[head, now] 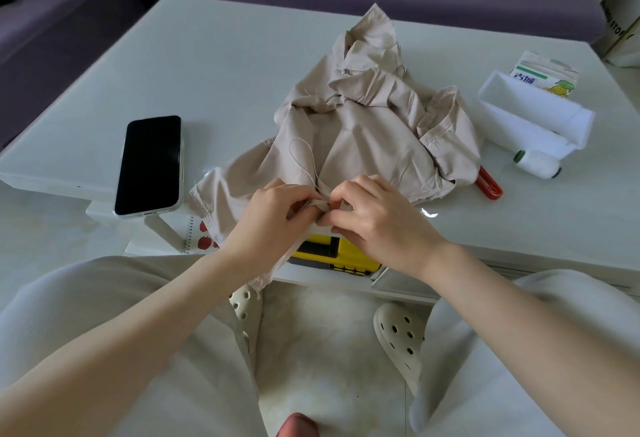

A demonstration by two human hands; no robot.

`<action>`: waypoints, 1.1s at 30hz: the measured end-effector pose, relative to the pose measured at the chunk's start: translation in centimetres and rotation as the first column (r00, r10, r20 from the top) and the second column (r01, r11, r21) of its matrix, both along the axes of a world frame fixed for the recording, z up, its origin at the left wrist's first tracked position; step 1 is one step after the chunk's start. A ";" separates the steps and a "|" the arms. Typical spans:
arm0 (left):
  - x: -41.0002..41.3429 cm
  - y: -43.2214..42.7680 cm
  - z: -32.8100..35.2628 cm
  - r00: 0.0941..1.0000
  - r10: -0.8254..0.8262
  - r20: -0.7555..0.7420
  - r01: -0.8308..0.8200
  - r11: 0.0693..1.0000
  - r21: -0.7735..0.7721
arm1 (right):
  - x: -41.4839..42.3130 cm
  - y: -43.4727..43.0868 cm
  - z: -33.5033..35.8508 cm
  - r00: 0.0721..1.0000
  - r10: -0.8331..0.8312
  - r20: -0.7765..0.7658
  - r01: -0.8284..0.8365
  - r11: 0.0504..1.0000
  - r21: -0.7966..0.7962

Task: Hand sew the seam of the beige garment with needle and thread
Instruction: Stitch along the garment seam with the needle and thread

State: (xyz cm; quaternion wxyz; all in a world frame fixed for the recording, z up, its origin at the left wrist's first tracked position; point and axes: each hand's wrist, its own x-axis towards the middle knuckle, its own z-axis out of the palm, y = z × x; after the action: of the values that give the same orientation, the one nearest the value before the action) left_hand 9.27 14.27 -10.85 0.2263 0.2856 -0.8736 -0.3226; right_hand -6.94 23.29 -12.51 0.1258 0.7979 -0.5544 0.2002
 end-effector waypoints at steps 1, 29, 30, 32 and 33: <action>0.0 0.0 0.0 1.000 -0.003 0.015 0.003 1.000 0.018 | -0.1 0.0 -0.1 1.000 -0.003 -0.009 0.003 1.000 0.008; -1.8 1.2 1.0 1.000 -0.003 -0.019 0.006 0.983 0.182 | 0.4 1.0 3.6 0.132 -0.313 0.940 -0.032 0.947 0.320; -2.0 1.7 1.3 0.999 -0.040 -0.020 0.044 0.968 0.245 | 0.2 1.1 3.6 0.090 -0.316 0.944 -0.043 0.946 0.321; -2.4 2.7 2.0 0.992 -0.124 -0.033 0.128 0.914 0.384 | -0.3 1.3 3.6 -0.073 -0.335 0.939 -0.106 0.939 0.327; -2.5 3.1 2.3 0.987 -0.153 -0.048 0.158 0.877 0.454 | -0.7 1.4 3.6 -0.180 -0.348 0.920 -0.147 0.934 0.324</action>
State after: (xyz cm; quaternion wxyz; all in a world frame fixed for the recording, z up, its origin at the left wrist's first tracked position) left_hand 6.73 17.33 -8.55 0.1311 0.2578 -0.7923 -0.5372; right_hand -7.66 24.68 -8.92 -0.4585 0.3171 -0.5366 0.6335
